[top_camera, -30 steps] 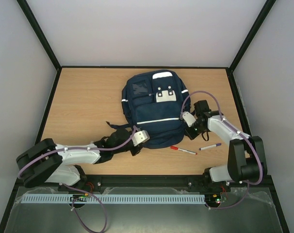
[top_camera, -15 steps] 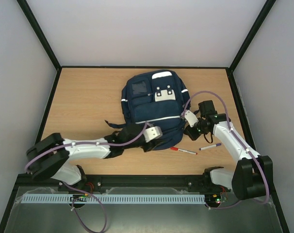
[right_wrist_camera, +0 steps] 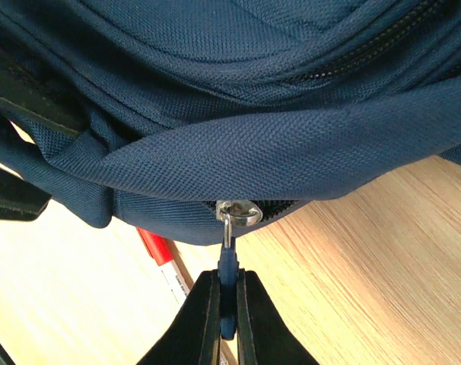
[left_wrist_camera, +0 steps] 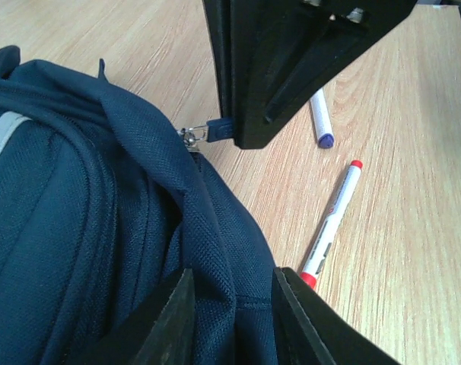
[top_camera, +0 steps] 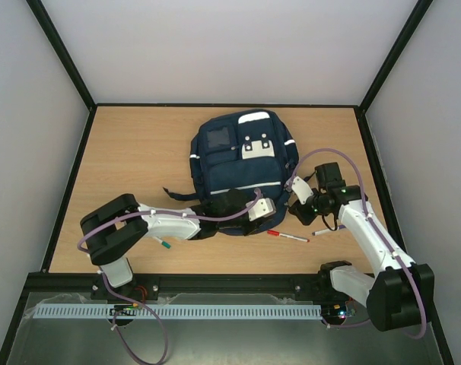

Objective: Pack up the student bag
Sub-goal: Zip the student bag at the center of the board.

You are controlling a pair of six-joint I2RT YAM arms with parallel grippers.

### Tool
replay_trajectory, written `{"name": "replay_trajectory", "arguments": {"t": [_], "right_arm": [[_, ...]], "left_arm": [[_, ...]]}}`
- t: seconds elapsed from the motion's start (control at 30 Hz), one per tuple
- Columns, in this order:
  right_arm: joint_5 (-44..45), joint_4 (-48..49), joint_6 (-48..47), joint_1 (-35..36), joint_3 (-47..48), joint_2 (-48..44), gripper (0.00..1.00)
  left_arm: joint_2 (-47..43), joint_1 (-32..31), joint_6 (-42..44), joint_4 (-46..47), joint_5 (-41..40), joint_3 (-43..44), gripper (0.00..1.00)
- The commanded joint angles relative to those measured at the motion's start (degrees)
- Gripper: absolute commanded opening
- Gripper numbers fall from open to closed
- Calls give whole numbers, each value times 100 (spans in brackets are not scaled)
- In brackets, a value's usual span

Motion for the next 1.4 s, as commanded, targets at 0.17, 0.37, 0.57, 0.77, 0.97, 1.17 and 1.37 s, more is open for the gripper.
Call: {"name": "replay_trajectory", "arguments": {"t": [0.17,0.37,0.57,0.77,0.97,1.17,1.37], "right_arm": [[-273,-349,-192,45,-153,-47,1],[131,1,-35,12,-206,317,1],[396,403,-54,-148,-262,730,1],[575,786,182,-303,-130,1186,1],[803,1199,510,-354,95,1677,1],[777,1455,708,-432,394,2197,1],[819,1632,875,-460,604,2547,1]], "left_arm": [[-75,-37,-57,-57,-259,57,10],[-384,-36,-34,-167,-342,-159,3],[-617,-43,-64,-191,-403,-444,2],[-641,-37,-81,-244,-428,-545,2],[-719,-41,-84,-239,-421,-613,2],[-786,-44,-108,-290,-403,-644,2],[-795,-42,-95,-283,-411,-683,2]]}}
